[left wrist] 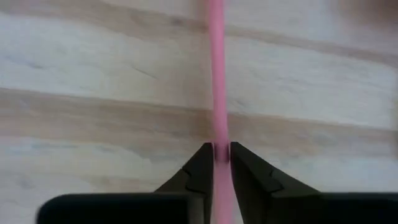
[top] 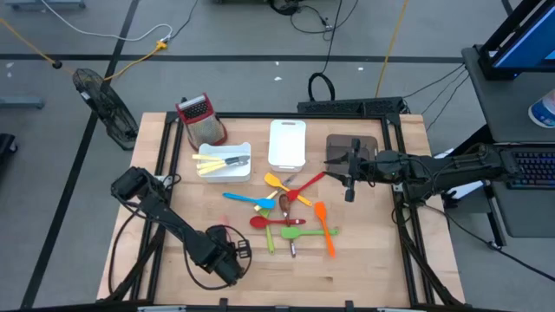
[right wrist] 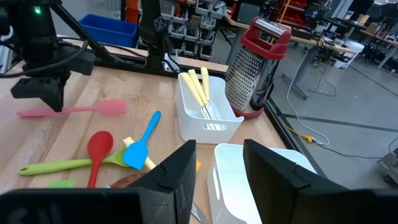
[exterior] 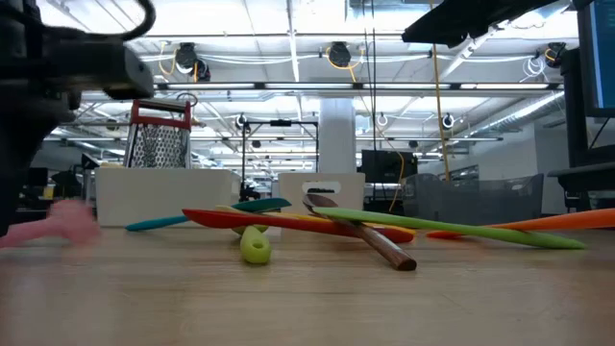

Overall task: Pick & Place Kitchen Items
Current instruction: Put the pink spatula into the black bin

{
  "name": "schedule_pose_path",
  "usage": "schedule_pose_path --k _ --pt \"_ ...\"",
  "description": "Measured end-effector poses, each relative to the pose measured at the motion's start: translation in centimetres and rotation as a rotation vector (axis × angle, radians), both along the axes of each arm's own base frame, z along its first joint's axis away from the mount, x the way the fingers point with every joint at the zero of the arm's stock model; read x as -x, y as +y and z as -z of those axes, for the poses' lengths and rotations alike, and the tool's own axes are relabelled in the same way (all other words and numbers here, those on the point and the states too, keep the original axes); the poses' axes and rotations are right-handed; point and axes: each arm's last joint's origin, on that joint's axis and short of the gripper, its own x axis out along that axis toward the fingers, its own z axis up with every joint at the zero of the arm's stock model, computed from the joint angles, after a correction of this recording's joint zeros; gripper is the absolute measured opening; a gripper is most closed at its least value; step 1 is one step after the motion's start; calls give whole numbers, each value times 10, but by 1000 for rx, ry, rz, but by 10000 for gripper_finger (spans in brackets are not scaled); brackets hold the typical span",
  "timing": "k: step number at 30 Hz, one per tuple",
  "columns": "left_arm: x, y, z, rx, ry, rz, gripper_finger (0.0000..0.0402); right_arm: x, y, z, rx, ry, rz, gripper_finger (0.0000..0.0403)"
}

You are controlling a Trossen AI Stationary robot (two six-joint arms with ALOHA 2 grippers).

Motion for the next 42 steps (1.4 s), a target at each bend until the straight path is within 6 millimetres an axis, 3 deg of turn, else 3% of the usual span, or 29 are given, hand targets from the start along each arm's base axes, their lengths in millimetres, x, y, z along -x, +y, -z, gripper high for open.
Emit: schedule_pose_path --k 7,24,27,34,42 --pt "-8 -1 13 23 11 8 97 0 0 0 0 0 -1 130" --pt "-20 12 16 36 26 59 97 0 0 0 0 -1 0 130" --pt "-20 12 16 31 25 46 84 0 0 0 0 -1 0 130" --pt "-20 13 16 -26 -14 10 14 0 0 0 11 1 -3 130" --pt "-20 15 16 -41 -13 7 39 0 0 0 11 2 -3 130"
